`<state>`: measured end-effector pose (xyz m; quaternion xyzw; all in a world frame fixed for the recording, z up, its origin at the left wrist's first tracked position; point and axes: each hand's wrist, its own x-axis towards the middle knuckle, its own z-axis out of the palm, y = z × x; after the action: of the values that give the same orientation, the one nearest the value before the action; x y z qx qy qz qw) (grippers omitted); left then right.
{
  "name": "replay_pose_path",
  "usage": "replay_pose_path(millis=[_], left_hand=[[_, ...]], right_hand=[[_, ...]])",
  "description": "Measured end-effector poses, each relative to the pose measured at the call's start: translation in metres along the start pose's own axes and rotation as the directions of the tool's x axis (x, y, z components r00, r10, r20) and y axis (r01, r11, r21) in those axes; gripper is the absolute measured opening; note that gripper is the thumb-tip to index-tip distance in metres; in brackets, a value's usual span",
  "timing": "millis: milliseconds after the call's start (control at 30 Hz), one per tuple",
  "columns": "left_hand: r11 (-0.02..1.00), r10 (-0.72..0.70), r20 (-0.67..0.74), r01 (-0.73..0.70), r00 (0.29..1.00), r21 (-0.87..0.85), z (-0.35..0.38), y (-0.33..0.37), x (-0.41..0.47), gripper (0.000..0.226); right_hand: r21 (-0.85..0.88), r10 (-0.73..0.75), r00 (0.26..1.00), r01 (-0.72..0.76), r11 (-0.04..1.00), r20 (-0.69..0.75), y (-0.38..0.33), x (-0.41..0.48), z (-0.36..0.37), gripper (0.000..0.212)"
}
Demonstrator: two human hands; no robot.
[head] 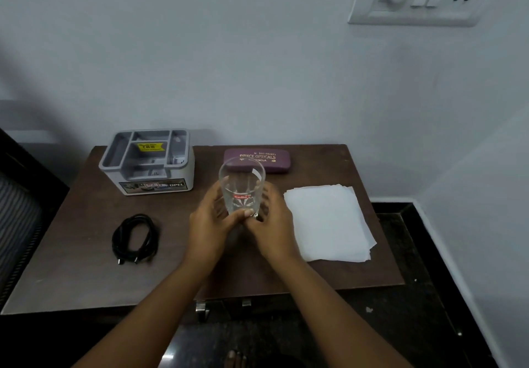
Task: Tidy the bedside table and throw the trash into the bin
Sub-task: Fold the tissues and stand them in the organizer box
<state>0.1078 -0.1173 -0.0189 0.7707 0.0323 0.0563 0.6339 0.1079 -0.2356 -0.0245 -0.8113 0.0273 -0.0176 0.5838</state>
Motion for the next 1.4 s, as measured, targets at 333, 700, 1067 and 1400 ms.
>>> replay_pose_path(millis=[333, 700, 1067, 1400], left_hand=[[0.958, -0.206, 0.015, 0.198, 0.978, 0.206, 0.022, 0.022, -0.082, 0.021], [0.634, -0.021, 0.488, -0.365, 0.873, 0.682, 0.103, 0.013, -0.055, 0.059], [0.609, -0.033, 0.501, -0.38, 0.865, 0.696, 0.105, 0.0, -0.063, 0.064], [0.99, -0.023, 0.089, 0.01, 0.996, 0.142, 0.101, 0.025, -0.037, 0.102]], right_hand=[[-0.228, 0.038, 0.919, -0.137, 0.964, -0.392, 0.028, -0.009, -0.098, 0.046], [-0.336, 0.271, 0.863, -0.43, 0.838, -0.427, 0.054, 0.026, -0.144, 0.022], [-0.139, 0.084, 0.963, -0.123, 0.983, -0.257, 0.05, -0.003, -0.148, 0.007], [0.354, 0.236, 0.97, -0.241, 0.903, 0.058, 0.014, -0.004, -0.168, 0.006]])
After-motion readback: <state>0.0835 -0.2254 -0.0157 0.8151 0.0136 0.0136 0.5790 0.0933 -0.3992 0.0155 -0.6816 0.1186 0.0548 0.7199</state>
